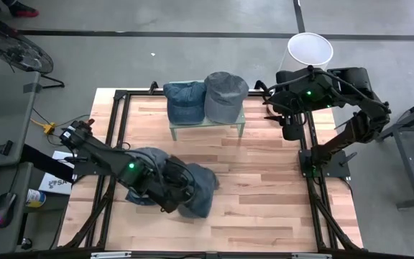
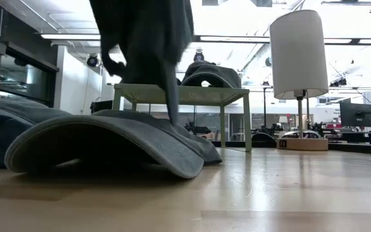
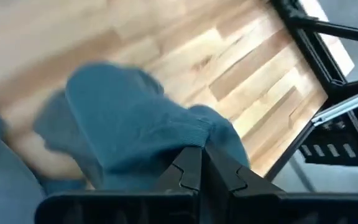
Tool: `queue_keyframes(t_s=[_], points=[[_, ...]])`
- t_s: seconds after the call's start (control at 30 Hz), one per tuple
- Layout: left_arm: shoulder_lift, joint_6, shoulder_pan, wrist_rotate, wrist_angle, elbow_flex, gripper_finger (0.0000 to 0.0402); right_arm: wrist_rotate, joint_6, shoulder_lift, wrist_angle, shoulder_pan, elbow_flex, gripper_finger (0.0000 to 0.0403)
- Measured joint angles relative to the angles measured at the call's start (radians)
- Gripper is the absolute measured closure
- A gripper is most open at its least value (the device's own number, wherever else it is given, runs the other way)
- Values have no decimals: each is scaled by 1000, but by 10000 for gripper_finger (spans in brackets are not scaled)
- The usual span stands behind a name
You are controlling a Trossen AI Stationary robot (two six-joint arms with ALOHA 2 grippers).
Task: Pick & Place hat
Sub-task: Stack the right blue cap on the blue cap on the shelf
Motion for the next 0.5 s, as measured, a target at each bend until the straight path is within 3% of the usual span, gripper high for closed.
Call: queue_keyframes(t_s=[0.13, 0.5], points=[[0, 176, 0, -69, -49, 98, 401, -27, -17, 0, 0, 0, 0, 210], [0, 722, 0, -296, -34, 339, 401, -231, 7, 0, 100, 0, 0, 210]])
